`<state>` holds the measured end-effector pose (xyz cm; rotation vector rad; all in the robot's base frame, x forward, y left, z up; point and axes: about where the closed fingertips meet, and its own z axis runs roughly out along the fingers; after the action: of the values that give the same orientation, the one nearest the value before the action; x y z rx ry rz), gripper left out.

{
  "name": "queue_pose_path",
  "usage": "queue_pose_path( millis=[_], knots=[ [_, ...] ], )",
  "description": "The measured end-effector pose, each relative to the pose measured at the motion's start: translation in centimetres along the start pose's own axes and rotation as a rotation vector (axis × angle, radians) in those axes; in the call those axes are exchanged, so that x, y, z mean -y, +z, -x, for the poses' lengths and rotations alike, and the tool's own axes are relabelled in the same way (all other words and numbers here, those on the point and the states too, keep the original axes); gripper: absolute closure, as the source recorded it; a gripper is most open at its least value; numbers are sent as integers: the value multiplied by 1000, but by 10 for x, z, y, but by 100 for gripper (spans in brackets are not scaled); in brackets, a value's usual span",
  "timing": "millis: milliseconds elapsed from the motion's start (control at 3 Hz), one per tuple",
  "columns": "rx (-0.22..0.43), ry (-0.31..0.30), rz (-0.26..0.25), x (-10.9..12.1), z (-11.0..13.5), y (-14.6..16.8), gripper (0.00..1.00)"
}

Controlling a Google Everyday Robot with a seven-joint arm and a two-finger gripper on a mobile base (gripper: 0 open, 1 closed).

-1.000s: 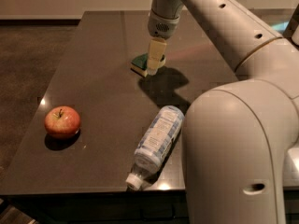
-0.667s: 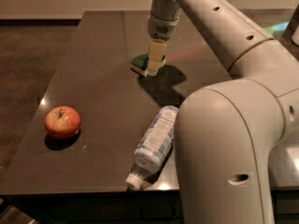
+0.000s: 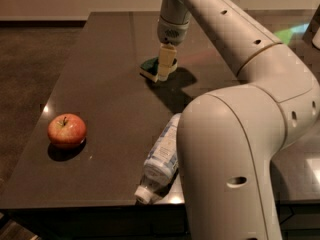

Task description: Pick sponge

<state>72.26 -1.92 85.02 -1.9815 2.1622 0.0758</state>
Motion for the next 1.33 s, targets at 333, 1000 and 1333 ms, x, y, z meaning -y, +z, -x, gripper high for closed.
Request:
queue_pose_path(
  millis=[333,1000,1333],
  knots=[
    [5,-1,7,1,1,0,42],
    [45,14,12,-5,-6,-20,88],
    [90,1,18,-18,-9,-43,100]
  ],
)
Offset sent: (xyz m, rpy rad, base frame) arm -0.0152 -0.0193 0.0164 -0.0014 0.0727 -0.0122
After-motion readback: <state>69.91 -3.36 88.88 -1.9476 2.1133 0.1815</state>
